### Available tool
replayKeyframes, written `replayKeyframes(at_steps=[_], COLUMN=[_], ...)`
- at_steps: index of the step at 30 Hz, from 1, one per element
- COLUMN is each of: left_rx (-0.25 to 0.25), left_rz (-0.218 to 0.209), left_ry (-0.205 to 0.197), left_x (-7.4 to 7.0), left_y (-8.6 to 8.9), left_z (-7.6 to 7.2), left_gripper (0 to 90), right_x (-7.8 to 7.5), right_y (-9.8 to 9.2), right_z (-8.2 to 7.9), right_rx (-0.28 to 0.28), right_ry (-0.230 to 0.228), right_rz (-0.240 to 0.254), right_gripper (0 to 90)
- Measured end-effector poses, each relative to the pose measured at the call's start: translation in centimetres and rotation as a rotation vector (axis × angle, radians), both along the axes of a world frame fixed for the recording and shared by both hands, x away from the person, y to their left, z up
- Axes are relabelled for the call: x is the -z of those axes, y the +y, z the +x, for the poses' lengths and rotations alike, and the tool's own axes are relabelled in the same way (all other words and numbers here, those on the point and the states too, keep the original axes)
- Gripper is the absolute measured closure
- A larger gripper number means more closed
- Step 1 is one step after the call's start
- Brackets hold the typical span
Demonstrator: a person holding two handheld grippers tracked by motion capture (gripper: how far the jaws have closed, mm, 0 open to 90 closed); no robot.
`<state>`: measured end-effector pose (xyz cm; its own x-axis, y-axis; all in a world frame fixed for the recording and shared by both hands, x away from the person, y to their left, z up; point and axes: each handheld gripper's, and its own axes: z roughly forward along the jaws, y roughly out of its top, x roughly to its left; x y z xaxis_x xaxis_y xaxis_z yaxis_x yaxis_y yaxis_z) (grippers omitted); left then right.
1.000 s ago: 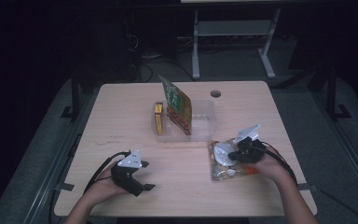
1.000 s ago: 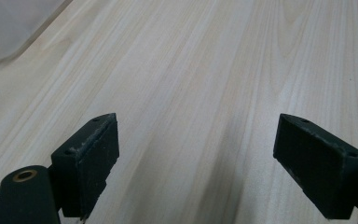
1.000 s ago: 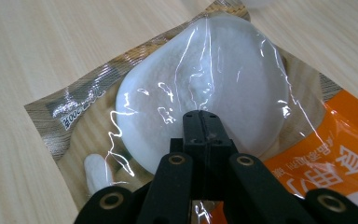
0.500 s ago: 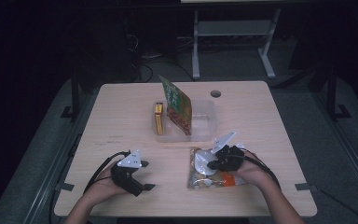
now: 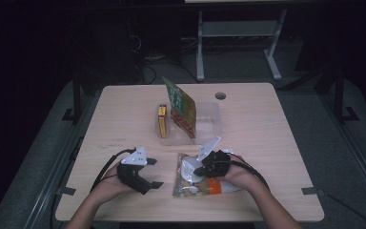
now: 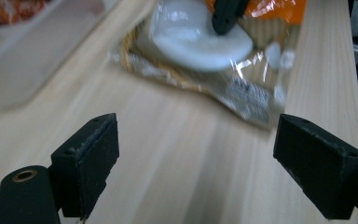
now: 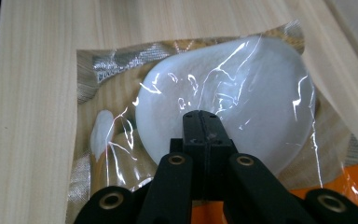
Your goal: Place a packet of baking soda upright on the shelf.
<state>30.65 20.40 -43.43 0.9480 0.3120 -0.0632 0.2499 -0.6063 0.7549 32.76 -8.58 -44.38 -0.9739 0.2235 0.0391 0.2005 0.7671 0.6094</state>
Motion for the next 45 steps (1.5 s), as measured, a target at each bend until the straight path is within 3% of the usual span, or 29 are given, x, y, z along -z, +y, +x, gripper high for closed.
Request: replayKeyframes(at_steps=[5,9,13,17,27,30,35,41,45], left_rx=[0.041,0.088,0.131,0.147,0.243,0.28,0.285,0.288,0.281], left_rz=[-0.024,-0.042,-0.025,-0.024,0.041,0.08,0.096,0.082,0.078], left_ry=[0.006,0.022,0.036,0.075,0.101,0.105,0.126,0.165,0.187], left_x=[-0.5,-0.9,-0.7,0.2,1.9,2.3,2.0,1.9,2.0], left_y=[-2.3,-4.6,-6.8,-8.2,-11.1,-11.7,-11.4,-9.8,-9.6], left_z=[1.9,3.6,5.1,6.2,7.0,6.9,6.7,6.2,6.0], left_gripper=[13.8,13.8,14.1,14.0,19.5,23.4,31.6,46.7,53.7], right_x=[-1.6,-2.3,-2.7,-2.7,-2.4,-2.3,-2.1,-1.9,-2.0], right_y=[-2.2,-4.2,-6.0,-7.7,-10.0,-10.6,-11.5,-11.8,-12.0], right_z=[-0.2,-0.6,-1.3,-1.5,-3.6,-4.3,-4.3,-3.7,-3.3], right_rx=[0.086,0.177,0.244,0.297,0.39,0.41,0.445,0.454,0.467], right_ry=[0.018,0.031,0.028,0.014,-0.008,-0.011,-0.001,0.001,0.01], right_rz=[0.094,0.129,0.17,0.183,0.169,0.167,0.171,0.192,0.21], right_gripper=[71.0,55.1,46.4,39.1,32.1,31.3,30.2,29.6,29.6])
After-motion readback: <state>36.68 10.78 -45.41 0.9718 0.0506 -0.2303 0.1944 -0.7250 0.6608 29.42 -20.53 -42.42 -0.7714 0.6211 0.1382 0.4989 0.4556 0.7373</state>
